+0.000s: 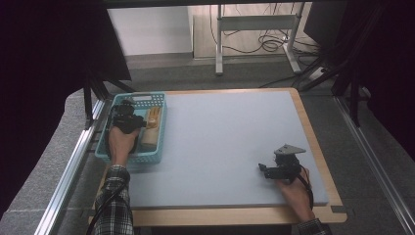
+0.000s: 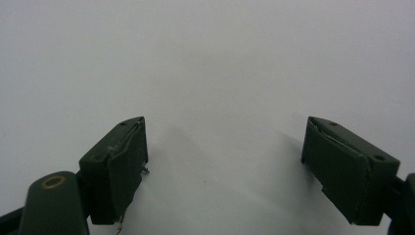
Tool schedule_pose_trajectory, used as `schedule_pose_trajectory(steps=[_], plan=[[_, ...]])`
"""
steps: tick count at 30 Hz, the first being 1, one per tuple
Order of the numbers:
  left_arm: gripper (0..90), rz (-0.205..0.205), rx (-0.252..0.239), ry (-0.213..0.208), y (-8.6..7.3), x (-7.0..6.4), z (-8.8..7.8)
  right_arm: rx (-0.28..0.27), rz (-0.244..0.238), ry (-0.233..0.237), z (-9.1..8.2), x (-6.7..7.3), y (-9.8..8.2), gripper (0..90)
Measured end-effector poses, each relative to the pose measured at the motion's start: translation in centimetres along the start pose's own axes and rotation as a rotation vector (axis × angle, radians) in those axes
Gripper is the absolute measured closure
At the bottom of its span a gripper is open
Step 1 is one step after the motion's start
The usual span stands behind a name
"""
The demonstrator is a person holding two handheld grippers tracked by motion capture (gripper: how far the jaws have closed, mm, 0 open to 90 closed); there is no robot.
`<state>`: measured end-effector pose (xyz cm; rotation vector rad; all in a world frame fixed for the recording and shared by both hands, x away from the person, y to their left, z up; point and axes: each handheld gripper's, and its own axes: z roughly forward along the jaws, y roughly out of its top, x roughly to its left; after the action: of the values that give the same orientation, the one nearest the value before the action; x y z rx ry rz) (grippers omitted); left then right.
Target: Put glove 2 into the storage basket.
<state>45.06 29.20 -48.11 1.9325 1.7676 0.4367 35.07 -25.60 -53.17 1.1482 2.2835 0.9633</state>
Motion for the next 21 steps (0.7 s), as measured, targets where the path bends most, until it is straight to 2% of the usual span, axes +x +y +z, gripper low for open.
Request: schedule_pose_trajectory(steps=[7,12,16,21], plan=[[29.5,-0.014,-0.015,-0.022,-0.5,1.0,-0.6,0.000,0.000,0.000,0.0,0.0,0.0,16.7],[21.4,-0.030,-0.045,-0.050,-0.8,1.4,-1.1,0.000,-0.001,0.000,0.0,0.0,0.0,16.7],[17.9,-0.016,-0.081,-0.084,-1.0,1.4,-1.8,0.000,-0.001,0.000,0.0,0.0,0.0,16.7],[13.3,0.021,-0.096,-0.098,-1.1,1.1,-2.4,0.000,-0.001,0.000,0.0,0.0,0.0,16.7]])
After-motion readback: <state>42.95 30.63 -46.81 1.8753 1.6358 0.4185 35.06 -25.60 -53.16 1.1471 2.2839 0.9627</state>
